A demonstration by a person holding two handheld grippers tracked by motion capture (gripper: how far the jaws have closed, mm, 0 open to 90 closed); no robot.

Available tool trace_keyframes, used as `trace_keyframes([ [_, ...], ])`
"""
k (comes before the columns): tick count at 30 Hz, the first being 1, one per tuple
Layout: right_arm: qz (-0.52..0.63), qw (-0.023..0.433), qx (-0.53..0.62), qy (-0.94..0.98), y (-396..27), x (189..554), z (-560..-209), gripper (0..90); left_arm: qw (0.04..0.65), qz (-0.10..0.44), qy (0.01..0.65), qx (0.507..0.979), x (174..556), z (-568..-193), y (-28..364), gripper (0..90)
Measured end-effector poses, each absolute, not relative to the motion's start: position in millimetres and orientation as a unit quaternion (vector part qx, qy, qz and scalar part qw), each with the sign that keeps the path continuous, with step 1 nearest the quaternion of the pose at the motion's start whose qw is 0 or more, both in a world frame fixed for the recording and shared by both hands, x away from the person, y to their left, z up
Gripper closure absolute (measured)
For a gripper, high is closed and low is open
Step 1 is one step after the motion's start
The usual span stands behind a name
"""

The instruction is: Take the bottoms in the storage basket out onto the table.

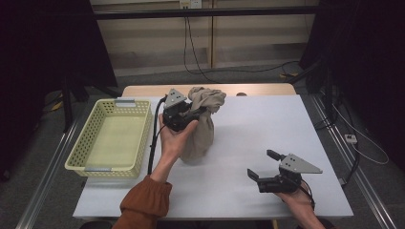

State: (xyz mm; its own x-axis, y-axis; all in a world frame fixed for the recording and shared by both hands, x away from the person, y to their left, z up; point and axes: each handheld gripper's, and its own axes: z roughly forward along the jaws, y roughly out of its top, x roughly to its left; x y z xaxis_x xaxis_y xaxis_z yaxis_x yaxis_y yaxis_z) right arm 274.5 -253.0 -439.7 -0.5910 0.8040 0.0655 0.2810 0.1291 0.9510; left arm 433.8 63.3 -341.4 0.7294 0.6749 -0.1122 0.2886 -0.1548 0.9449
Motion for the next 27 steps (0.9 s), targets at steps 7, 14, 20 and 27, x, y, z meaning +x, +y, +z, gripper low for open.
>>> trace_keyframes([
  [7, 0.539, 0.242, 0.382, 0.711, -253, 274, -440, 0.9, 0.55, 0.17, 0.328, 0.749, 434, -348, 63, 68.2],
  [14, 0.538, 0.243, 0.382, 0.711, -253, 274, -440, 0.9, 0.541, 0.169, 0.332, 0.754, 435, -355, 65, 68.0],
  [20, 0.538, 0.242, 0.382, 0.712, -253, 275, -440, 0.9, 0.532, 0.168, 0.335, 0.759, 436, -362, 66, 67.8],
  [27, 0.538, 0.241, 0.382, 0.712, -253, 275, -440, 0.9, 0.518, 0.165, 0.331, 0.771, 438, -370, 64, 67.7],
])
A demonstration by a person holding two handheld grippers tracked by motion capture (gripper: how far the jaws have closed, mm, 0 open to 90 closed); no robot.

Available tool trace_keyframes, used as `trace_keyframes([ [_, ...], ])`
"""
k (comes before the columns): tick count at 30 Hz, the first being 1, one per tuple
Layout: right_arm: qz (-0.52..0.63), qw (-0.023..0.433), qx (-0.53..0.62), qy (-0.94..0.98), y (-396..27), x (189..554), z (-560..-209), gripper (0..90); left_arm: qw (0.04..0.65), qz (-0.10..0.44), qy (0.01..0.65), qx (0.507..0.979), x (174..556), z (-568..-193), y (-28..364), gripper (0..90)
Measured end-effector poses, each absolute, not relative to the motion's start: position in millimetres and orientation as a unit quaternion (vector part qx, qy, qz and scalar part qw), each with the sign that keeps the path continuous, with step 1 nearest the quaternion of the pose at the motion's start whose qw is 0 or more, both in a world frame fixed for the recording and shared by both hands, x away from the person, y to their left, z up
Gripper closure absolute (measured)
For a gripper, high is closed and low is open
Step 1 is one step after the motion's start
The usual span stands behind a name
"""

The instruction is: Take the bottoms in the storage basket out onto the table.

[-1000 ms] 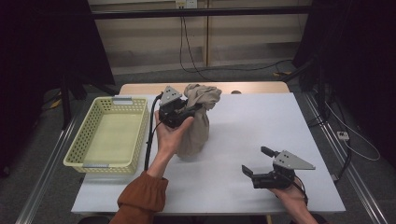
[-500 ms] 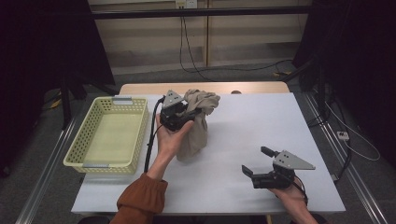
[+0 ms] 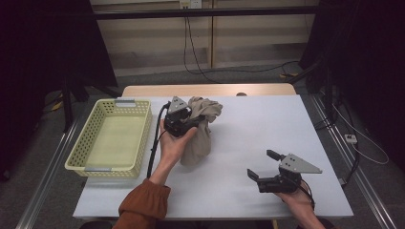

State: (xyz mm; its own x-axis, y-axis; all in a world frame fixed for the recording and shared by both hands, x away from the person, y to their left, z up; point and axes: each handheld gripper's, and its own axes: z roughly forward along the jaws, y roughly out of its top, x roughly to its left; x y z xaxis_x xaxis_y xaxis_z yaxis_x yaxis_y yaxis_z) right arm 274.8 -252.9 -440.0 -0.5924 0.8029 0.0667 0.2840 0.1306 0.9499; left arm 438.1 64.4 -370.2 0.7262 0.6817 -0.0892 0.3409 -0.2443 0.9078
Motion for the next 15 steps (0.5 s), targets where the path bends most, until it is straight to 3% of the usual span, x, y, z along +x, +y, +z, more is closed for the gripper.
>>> trace_keyframes([
  [15, 0.537, 0.242, 0.382, 0.712, -253, 275, -440, 0.9, 0.491, 0.15, 0.341, 0.788, 441, -388, 63, 67.5],
])
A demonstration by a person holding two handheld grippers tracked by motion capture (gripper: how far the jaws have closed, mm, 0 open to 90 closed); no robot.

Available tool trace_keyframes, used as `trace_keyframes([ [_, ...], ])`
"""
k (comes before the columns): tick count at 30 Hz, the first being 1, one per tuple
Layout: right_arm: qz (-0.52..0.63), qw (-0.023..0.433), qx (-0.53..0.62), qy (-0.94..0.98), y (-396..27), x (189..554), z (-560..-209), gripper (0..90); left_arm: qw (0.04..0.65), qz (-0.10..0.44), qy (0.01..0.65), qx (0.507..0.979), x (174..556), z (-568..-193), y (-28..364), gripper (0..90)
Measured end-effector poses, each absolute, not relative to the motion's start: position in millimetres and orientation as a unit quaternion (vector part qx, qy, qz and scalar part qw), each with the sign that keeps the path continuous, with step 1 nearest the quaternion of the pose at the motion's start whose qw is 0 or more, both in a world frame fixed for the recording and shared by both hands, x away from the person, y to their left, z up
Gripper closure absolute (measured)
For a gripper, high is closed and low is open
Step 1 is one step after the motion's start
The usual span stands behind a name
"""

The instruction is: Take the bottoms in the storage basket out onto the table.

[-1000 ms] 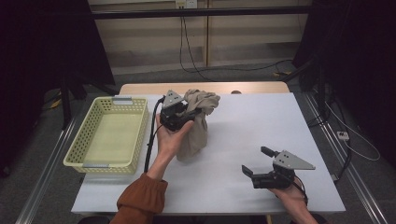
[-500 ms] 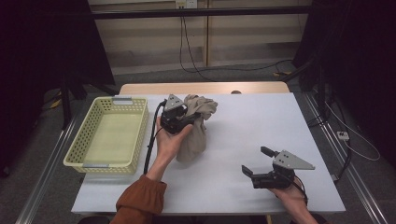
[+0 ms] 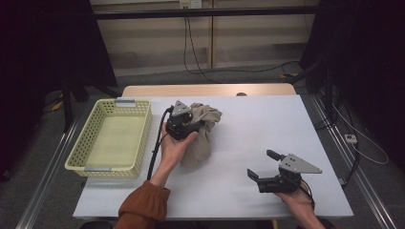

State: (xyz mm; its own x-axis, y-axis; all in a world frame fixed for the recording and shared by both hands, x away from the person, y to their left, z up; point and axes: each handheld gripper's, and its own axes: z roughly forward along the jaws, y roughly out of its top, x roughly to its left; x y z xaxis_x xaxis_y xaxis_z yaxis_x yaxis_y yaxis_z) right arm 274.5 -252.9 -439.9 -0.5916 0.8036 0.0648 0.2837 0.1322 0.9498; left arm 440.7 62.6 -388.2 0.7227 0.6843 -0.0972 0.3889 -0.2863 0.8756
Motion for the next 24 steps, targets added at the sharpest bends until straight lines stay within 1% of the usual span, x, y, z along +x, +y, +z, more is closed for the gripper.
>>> trace_keyframes([
  [9, 0.537, 0.242, 0.382, 0.712, -253, 274, -440, 0.9, 0.478, 0.141, 0.348, 0.794, 443, -397, 61, 67.4],
  [16, 0.537, 0.242, 0.382, 0.712, -253, 274, -440, 0.9, 0.47, 0.14, 0.342, 0.802, 443, -400, 59, 67.3],
  [24, 0.537, 0.241, 0.382, 0.713, -253, 274, -440, 0.9, 0.456, 0.139, 0.353, 0.805, 447, -407, 57, 66.8],
])
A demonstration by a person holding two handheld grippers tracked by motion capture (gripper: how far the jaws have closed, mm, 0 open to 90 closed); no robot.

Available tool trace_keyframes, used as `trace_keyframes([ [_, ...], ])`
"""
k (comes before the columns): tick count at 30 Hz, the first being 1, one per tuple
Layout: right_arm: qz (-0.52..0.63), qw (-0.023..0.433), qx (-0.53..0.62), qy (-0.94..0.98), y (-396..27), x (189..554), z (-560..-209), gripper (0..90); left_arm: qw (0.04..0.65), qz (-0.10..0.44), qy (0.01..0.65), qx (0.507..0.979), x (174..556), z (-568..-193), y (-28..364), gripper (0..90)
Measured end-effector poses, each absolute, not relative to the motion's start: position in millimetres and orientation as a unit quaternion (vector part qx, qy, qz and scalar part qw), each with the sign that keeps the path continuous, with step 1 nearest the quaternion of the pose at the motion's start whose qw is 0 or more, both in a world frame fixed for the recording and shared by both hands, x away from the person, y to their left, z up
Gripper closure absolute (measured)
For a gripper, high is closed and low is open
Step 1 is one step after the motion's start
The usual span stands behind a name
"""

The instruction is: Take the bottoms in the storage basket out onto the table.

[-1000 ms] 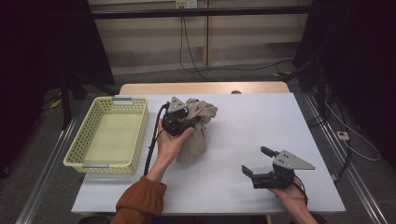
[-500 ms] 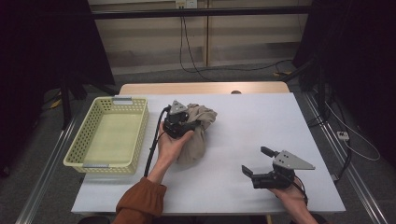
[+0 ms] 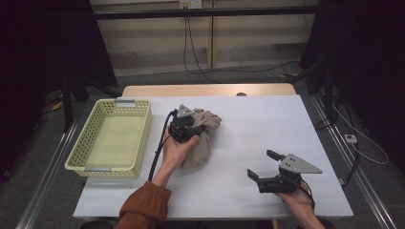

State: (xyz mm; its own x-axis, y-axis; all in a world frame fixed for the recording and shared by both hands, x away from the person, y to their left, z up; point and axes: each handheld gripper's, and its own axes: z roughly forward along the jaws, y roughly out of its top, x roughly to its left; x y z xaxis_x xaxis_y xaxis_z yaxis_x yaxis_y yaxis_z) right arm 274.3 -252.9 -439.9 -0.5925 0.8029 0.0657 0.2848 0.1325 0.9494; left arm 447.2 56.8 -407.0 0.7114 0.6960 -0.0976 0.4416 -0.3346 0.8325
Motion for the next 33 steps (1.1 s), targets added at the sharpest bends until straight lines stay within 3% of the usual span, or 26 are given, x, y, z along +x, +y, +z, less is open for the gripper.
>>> trace_keyframes([
  [33, 0.537, 0.24, 0.381, 0.713, -253, 275, -440, 0.9, 0.393, 0.127, 0.35, 0.841, 458, -433, 44, 58.9],
])
